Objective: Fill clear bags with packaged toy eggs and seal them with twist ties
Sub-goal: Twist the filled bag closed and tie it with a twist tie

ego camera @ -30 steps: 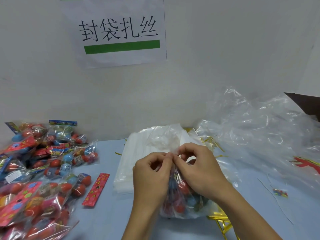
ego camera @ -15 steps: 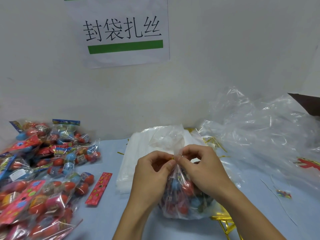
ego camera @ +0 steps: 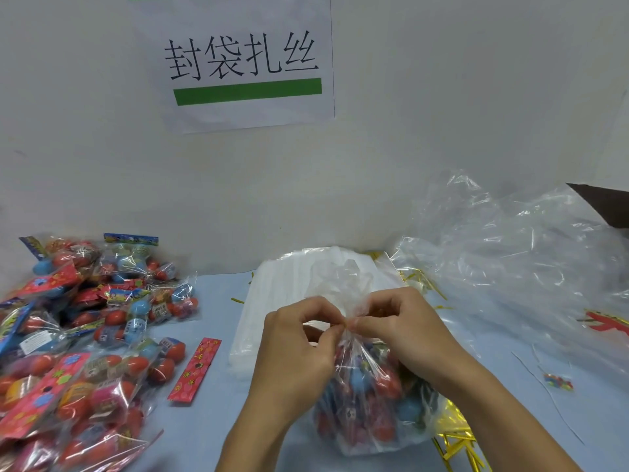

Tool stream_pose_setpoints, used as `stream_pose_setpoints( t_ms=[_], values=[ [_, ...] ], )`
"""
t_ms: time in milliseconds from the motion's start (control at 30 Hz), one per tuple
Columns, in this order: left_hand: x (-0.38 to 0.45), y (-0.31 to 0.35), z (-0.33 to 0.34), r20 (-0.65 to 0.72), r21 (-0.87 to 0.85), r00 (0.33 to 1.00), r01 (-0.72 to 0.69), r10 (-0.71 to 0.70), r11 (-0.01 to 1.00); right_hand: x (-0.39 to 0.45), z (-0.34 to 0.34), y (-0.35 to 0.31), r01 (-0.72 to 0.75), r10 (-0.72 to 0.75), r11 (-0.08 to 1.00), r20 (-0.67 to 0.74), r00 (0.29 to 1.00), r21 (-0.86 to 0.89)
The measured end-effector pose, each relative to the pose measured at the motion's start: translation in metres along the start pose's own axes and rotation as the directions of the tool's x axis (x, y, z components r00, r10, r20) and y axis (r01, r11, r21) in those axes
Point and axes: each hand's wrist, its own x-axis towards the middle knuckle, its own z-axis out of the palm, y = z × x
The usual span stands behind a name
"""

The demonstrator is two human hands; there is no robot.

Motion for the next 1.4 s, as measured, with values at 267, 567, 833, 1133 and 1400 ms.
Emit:
stream_pose_setpoints(
  t_ms=[267,567,833,1133,1400],
  values=[
    [0.0,-0.002,0.005,-0.118,0.181,0.979,-0.143,0.165,0.973,0.0,0.006,0.004,0.094,-0.103,0.986,-0.062,0.993,-0.134],
    [0.0,-0.003,0.01,-0.169,-0.077,0.976,0.126,-0.137,0.989,0.003,0.005,0.01,0.09,-0.101,0.989,-0.096,0.99,-0.115],
    [0.0,-0.004,0.007,-0.022,-0.265,0.989,0.138,-0.149,0.954,0.004,0.005,0.012,0.108,-0.122,0.985,-0.103,0.987,-0.133],
    [0.003,-0.009,0.012,0.009,-0.397,0.97,0.226,-0.242,0.89,0.003,0.002,0.012,0.11,-0.12,0.987,-0.08,0.99,-0.117],
    [0.002,-0.01,0.015,0.0,-0.393,0.983,0.17,-0.185,0.904,0.003,0.002,0.011,0.089,-0.095,0.994,-0.08,0.992,-0.07]
  ],
)
